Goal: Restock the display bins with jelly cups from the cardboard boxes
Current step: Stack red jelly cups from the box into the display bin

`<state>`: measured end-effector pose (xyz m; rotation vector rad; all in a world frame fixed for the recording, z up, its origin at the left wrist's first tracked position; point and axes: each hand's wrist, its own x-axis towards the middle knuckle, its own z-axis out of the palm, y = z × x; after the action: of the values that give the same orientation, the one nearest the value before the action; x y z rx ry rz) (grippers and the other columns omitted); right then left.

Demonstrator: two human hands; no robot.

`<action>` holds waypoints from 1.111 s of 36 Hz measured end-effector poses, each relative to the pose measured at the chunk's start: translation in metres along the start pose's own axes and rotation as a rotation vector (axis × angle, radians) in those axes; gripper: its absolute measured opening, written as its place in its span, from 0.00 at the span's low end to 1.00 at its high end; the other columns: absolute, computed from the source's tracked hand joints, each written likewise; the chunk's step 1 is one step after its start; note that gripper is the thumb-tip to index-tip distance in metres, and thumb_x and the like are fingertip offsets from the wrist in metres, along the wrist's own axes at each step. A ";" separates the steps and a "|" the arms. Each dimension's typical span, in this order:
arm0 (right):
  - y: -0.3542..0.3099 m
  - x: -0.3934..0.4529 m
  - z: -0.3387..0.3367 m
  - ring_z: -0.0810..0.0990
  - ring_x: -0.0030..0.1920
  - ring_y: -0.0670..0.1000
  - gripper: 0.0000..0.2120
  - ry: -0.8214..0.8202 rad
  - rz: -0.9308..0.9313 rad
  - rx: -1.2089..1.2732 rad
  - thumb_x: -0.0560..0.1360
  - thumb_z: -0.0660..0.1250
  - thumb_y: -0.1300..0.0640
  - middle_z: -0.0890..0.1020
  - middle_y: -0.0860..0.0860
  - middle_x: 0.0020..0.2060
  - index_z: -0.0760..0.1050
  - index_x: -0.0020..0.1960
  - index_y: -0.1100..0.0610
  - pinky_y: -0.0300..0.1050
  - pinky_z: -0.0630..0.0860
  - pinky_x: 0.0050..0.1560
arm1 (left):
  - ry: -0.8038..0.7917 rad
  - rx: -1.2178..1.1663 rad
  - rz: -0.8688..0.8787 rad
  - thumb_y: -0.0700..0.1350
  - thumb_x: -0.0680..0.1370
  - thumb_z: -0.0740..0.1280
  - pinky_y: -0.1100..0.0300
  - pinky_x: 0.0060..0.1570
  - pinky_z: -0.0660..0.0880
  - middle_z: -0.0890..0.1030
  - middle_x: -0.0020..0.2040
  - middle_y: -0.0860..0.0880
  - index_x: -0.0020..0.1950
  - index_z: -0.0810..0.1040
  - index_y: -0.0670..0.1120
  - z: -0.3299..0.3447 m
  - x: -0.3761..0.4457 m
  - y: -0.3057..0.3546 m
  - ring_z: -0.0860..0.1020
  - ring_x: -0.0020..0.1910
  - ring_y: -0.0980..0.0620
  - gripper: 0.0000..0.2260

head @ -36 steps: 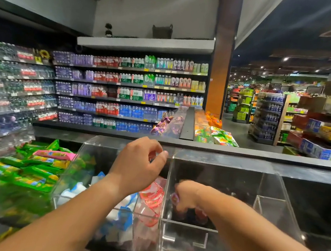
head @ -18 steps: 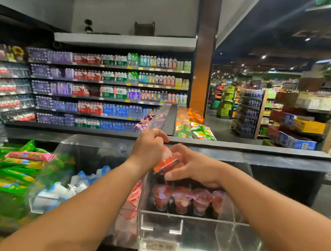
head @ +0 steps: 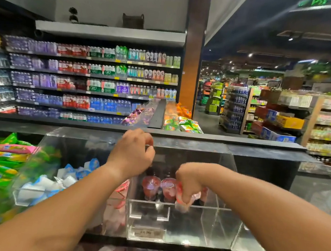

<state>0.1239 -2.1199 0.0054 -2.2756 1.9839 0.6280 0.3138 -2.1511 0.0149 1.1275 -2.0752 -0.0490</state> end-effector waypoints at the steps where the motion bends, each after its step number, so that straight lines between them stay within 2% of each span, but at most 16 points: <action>1: -0.004 0.009 0.007 0.84 0.42 0.57 0.21 -0.107 0.039 -0.042 0.64 0.78 0.43 0.85 0.54 0.44 0.86 0.48 0.57 0.42 0.80 0.33 | 0.005 0.021 0.018 0.45 0.78 0.65 0.53 0.57 0.71 0.78 0.51 0.51 0.51 0.80 0.48 -0.001 -0.004 -0.003 0.72 0.54 0.50 0.06; 3: -0.007 0.025 0.020 0.85 0.46 0.55 0.27 -0.255 0.099 -0.110 0.57 0.80 0.38 0.85 0.50 0.47 0.86 0.49 0.54 0.49 0.84 0.49 | 0.023 0.048 0.052 0.45 0.78 0.65 0.55 0.55 0.70 0.77 0.50 0.52 0.50 0.80 0.48 -0.005 -0.012 -0.010 0.71 0.53 0.51 0.05; 5: -0.004 0.036 0.032 0.85 0.49 0.53 0.35 -0.323 0.111 -0.184 0.51 0.80 0.37 0.84 0.48 0.50 0.85 0.53 0.52 0.51 0.81 0.57 | 0.030 0.057 0.069 0.44 0.78 0.65 0.58 0.52 0.67 0.77 0.50 0.53 0.49 0.80 0.48 -0.008 -0.018 -0.016 0.71 0.52 0.52 0.04; 7: -0.002 0.040 0.039 0.84 0.49 0.53 0.34 -0.279 0.121 -0.191 0.52 0.82 0.40 0.84 0.48 0.52 0.85 0.55 0.53 0.49 0.81 0.55 | 0.039 0.070 0.083 0.44 0.78 0.66 0.59 0.51 0.66 0.78 0.50 0.53 0.48 0.81 0.49 -0.013 -0.022 -0.021 0.71 0.51 0.53 0.04; 11: -0.002 0.041 0.042 0.80 0.54 0.57 0.28 -0.147 0.098 -0.173 0.70 0.77 0.52 0.79 0.52 0.63 0.77 0.67 0.57 0.47 0.77 0.52 | 0.054 0.064 0.101 0.47 0.78 0.64 0.59 0.51 0.68 0.78 0.49 0.54 0.48 0.81 0.49 -0.018 -0.023 -0.025 0.71 0.51 0.54 0.06; 13: 0.000 0.041 0.043 0.78 0.49 0.54 0.24 -0.162 0.103 -0.160 0.68 0.78 0.54 0.80 0.52 0.60 0.80 0.62 0.57 0.45 0.75 0.50 | 0.049 0.066 0.110 0.46 0.78 0.65 0.59 0.51 0.68 0.78 0.49 0.55 0.48 0.81 0.49 -0.018 -0.024 -0.024 0.72 0.52 0.54 0.05; 16: 0.001 0.048 0.045 0.82 0.46 0.51 0.20 -0.150 0.103 -0.156 0.62 0.80 0.52 0.82 0.49 0.51 0.85 0.52 0.55 0.45 0.81 0.54 | 0.055 0.078 0.120 0.46 0.78 0.66 0.60 0.50 0.67 0.77 0.47 0.55 0.47 0.81 0.50 -0.018 -0.026 -0.027 0.72 0.50 0.54 0.04; 18: 0.004 0.053 0.047 0.82 0.49 0.54 0.18 -0.144 0.100 -0.133 0.64 0.80 0.55 0.82 0.51 0.50 0.85 0.53 0.57 0.49 0.81 0.57 | 0.054 0.077 0.127 0.46 0.78 0.66 0.58 0.51 0.69 0.77 0.47 0.55 0.46 0.81 0.50 -0.016 -0.028 -0.028 0.72 0.50 0.53 0.04; 21: 0.006 0.056 0.048 0.81 0.57 0.57 0.19 -0.124 0.084 -0.116 0.69 0.78 0.57 0.82 0.55 0.58 0.83 0.58 0.60 0.51 0.79 0.61 | 0.032 0.080 0.132 0.47 0.79 0.66 0.58 0.51 0.69 0.77 0.47 0.55 0.47 0.81 0.50 -0.012 -0.030 -0.031 0.71 0.50 0.53 0.05; 24: 0.007 0.057 0.049 0.79 0.61 0.59 0.19 -0.178 0.119 -0.117 0.73 0.75 0.56 0.79 0.55 0.63 0.81 0.62 0.59 0.53 0.77 0.64 | 0.016 0.088 0.134 0.48 0.79 0.66 0.59 0.51 0.69 0.77 0.47 0.56 0.47 0.81 0.50 -0.009 -0.030 -0.034 0.71 0.49 0.54 0.05; 27: 0.010 0.052 0.041 0.79 0.62 0.57 0.24 -0.212 0.147 -0.068 0.71 0.78 0.48 0.80 0.52 0.62 0.81 0.64 0.55 0.52 0.77 0.64 | -0.007 0.102 0.125 0.49 0.79 0.65 0.60 0.51 0.68 0.77 0.48 0.55 0.48 0.80 0.51 -0.009 -0.028 -0.035 0.70 0.49 0.54 0.06; 29: 0.011 0.045 0.031 0.81 0.60 0.57 0.23 -0.214 0.150 -0.028 0.73 0.77 0.52 0.82 0.54 0.60 0.80 0.65 0.58 0.49 0.76 0.64 | -0.034 0.128 0.118 0.50 0.80 0.64 0.60 0.51 0.68 0.76 0.50 0.55 0.50 0.80 0.51 -0.009 -0.029 -0.037 0.70 0.51 0.54 0.06; 31: 0.009 0.036 0.019 0.82 0.53 0.56 0.17 -0.179 0.158 -0.044 0.74 0.75 0.55 0.85 0.55 0.53 0.82 0.61 0.60 0.47 0.78 0.60 | -0.062 0.169 0.107 0.51 0.80 0.63 0.59 0.53 0.70 0.76 0.51 0.55 0.52 0.80 0.51 -0.011 -0.029 -0.040 0.70 0.51 0.55 0.07; 33: 0.007 0.026 0.007 0.82 0.47 0.56 0.12 -0.071 0.150 -0.088 0.74 0.74 0.54 0.85 0.55 0.47 0.84 0.54 0.60 0.46 0.79 0.53 | -0.091 0.209 0.080 0.51 0.80 0.63 0.58 0.54 0.71 0.76 0.52 0.55 0.54 0.80 0.51 -0.016 -0.031 -0.043 0.70 0.52 0.54 0.09; 35: 0.001 0.014 -0.004 0.82 0.45 0.57 0.10 0.082 0.128 -0.110 0.72 0.72 0.54 0.83 0.53 0.42 0.84 0.49 0.58 0.47 0.81 0.50 | -0.124 0.262 0.043 0.52 0.80 0.62 0.57 0.56 0.72 0.76 0.53 0.54 0.57 0.79 0.51 -0.024 -0.035 -0.046 0.71 0.54 0.53 0.10; 40: -0.036 -0.025 -0.028 0.79 0.46 0.57 0.09 0.297 0.040 -0.100 0.73 0.69 0.54 0.81 0.53 0.45 0.82 0.51 0.56 0.45 0.73 0.41 | -0.183 0.420 -0.081 0.53 0.79 0.63 0.53 0.59 0.73 0.78 0.54 0.49 0.58 0.80 0.50 -0.058 -0.064 -0.045 0.74 0.57 0.47 0.13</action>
<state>0.1636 -2.0994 0.0319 -2.5233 2.1734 0.4205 0.4028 -2.1139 0.0010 1.5062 -2.2643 0.2655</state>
